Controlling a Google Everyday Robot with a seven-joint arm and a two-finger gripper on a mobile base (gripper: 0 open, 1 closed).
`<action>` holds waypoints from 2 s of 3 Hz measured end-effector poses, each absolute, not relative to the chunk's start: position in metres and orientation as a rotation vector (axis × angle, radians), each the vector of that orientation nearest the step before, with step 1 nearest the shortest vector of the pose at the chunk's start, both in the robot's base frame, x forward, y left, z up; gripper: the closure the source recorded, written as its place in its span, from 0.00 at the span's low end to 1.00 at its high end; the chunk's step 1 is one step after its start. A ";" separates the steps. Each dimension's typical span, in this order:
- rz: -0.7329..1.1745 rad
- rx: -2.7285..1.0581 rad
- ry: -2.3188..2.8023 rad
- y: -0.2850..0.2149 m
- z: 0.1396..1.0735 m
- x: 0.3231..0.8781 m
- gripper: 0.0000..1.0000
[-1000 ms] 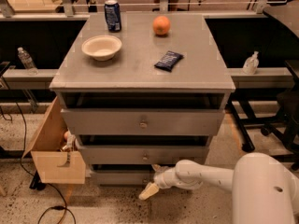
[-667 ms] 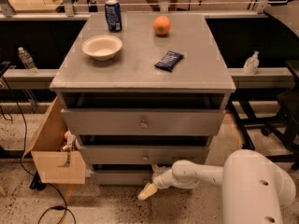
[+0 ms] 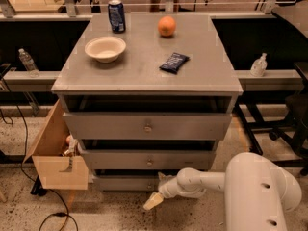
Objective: Open bottom drawer
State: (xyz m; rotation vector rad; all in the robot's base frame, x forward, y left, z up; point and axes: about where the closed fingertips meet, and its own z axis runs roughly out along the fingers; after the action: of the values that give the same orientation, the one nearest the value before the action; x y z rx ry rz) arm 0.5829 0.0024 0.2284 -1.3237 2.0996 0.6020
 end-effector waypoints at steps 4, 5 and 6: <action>0.404 -1.370 2.085 -0.005 0.248 0.604 0.00; 0.404 -1.370 2.085 -0.005 0.248 0.604 0.00; 0.404 -1.370 2.085 -0.005 0.248 0.604 0.00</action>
Offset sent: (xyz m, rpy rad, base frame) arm 0.0304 -0.0161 0.0345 -0.0819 -0.1396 -0.0480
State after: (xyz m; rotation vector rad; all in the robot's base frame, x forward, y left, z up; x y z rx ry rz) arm 0.6044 -0.0045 0.2476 -1.3700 2.0846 0.4042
